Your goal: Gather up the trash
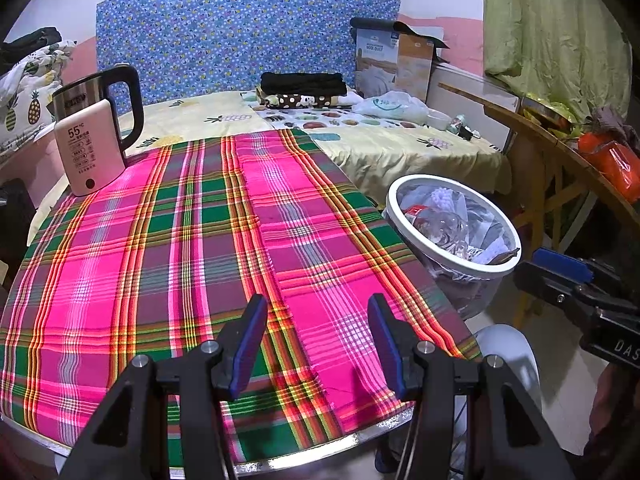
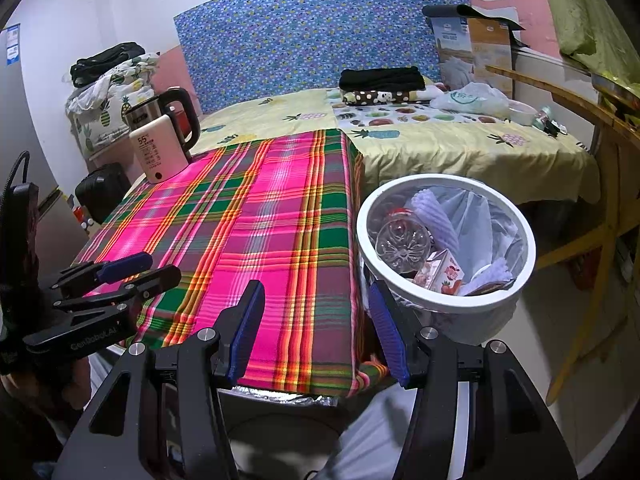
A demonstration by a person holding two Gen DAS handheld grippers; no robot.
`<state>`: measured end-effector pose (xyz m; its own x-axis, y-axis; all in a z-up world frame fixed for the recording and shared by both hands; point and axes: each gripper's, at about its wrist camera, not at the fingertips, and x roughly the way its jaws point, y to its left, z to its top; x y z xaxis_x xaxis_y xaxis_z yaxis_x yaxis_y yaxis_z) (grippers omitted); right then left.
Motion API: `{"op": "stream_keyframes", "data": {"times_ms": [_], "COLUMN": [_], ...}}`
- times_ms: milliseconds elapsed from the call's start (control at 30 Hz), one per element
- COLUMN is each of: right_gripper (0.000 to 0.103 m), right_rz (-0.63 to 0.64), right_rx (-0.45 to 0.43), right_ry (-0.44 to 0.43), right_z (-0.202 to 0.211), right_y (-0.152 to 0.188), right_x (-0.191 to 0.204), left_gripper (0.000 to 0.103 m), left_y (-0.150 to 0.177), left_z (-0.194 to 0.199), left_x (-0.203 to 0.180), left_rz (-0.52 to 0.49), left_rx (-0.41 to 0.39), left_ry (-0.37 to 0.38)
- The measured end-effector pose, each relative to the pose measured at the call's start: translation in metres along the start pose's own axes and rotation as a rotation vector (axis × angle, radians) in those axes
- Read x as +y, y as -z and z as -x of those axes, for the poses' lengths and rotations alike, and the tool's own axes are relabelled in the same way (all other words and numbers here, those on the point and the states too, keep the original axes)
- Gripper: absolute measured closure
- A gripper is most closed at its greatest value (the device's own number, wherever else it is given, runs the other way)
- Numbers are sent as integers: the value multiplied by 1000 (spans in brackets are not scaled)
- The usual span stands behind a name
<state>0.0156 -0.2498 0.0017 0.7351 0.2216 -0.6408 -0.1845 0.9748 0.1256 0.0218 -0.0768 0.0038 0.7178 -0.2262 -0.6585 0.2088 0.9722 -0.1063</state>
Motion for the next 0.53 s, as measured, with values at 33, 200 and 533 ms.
{"op": "stream_keyframes", "data": {"times_ms": [33,200,533], "right_gripper": [47,47,47], "right_rz": [0,-1,0], "right_rx": [0,0,1], "right_ry": [0,0,1], "right_z": [0,0,0], "right_y": [0,0,0], "right_x": [0,0,1], "left_gripper": [49,49,49], "left_y": [0,0,0], "left_z": [0,-1,-4], "left_x": [0,-2,-2], "left_rz": [1,-5,4], "left_rx": [0,6,13], "left_ry": [1,-7,-16]}}
